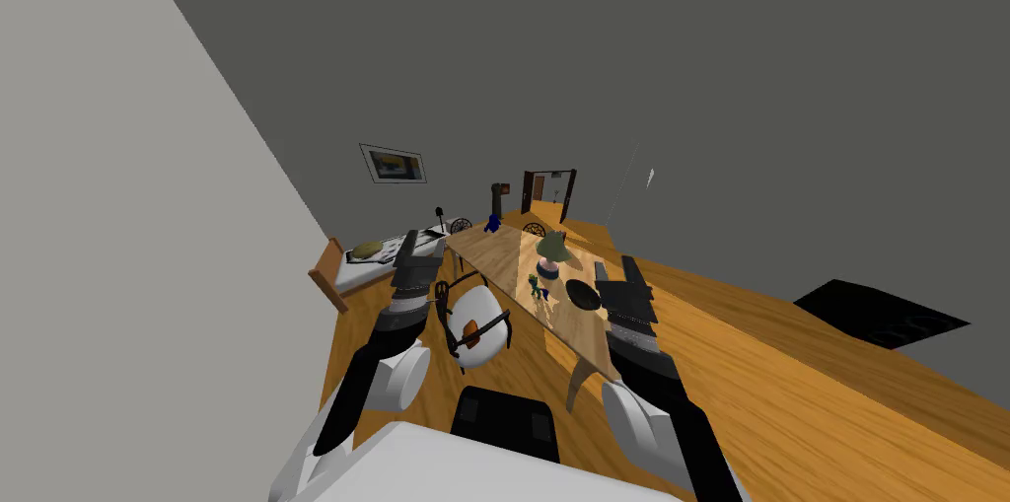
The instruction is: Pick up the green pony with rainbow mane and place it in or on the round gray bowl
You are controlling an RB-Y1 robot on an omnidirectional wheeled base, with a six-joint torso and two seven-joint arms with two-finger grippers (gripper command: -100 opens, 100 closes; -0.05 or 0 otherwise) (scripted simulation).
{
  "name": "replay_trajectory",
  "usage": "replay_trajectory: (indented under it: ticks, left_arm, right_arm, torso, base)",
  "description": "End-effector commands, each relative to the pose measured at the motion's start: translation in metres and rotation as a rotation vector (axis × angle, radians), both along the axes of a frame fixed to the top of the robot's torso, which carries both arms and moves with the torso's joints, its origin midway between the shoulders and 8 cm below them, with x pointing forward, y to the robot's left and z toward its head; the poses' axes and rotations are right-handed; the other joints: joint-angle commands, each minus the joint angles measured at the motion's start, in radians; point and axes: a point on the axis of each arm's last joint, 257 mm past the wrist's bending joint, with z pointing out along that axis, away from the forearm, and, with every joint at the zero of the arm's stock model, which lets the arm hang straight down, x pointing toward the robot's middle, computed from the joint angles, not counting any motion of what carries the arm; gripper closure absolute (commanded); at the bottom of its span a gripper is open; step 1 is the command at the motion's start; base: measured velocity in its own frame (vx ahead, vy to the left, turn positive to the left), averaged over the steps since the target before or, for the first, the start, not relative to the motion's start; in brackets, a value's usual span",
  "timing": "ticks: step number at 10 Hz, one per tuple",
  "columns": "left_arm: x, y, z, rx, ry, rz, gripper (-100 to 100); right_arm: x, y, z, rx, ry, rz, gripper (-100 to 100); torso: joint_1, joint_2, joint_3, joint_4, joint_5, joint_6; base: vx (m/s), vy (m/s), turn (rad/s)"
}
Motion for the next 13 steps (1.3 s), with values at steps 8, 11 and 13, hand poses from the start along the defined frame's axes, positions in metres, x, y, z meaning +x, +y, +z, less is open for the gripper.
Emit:
replay_trajectory:
  ticks: [8,11,13]
  left_arm:
    - [0.000,0.000,0.000,0.000,0.000,0.000,0]
    - [0.000,0.000,0.000,0.000,0.000,0.000,0]
    - [0.000,0.000,0.000,0.000,0.000,0.000,0]
  right_arm:
    - [-0.007,0.067,-0.015,-0.070,-0.073,0.229,-100]
    - [-0.014,0.087,-0.020,-0.077,-0.105,0.307,-100]
    - [-0.020,0.107,-0.031,-0.086,-0.119,0.389,-100]
  torso:
    - [0.001,0.004,0.002,0.001,0.000,0.000]
    - [0.001,0.002,0.001,0.001,0.000,0.000]
    - [0.000,0.002,0.001,0.000,0.000,0.000]
  base:
    - [-0.055,0.025,0.109]
    - [-0.026,0.013,0.096]
    - [-0.028,0.004,0.148]
